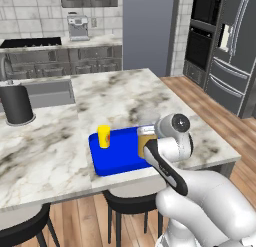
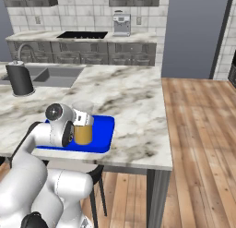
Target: There is a tray on the dining counter. Grab the cup, mug, and pitcher and place them on the tray. The pitcher may be placed next to the tray if it cannot fit the tray.
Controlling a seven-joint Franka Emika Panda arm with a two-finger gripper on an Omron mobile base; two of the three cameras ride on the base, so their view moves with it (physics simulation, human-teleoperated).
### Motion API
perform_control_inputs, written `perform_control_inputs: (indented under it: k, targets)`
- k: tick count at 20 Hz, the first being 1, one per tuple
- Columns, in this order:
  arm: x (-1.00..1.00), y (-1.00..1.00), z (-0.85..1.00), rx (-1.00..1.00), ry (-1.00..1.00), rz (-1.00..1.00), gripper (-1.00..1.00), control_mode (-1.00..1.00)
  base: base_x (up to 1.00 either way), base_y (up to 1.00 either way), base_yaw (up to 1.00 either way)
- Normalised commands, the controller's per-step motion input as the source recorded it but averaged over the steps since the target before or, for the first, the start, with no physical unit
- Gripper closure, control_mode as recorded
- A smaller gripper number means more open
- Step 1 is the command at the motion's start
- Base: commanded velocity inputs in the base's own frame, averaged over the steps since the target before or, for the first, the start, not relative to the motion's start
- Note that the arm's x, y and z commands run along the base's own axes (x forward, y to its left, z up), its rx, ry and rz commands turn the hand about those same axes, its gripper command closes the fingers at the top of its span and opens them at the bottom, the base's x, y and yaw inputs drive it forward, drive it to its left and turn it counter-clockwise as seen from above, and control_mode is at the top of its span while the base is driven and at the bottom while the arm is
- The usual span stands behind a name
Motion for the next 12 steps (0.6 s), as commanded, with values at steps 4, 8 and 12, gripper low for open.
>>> perform_control_inputs:
  k: [4, 8, 12]
  targets:
    - [0.0, 0.0, 0.0, 0.0, 0.0, 0.0, 1.0, -1.0, 0.0, 0.0, 0.0]
    - [0.0, 0.0, 0.0, 0.0, 0.0, 0.0, 1.0, -1.0, 0.0, 0.0, 0.0]
    - [0.0, 0.0, 0.0, 0.0, 0.0, 0.0, -1.0, -1.0, 0.0, 0.0, 0.0]
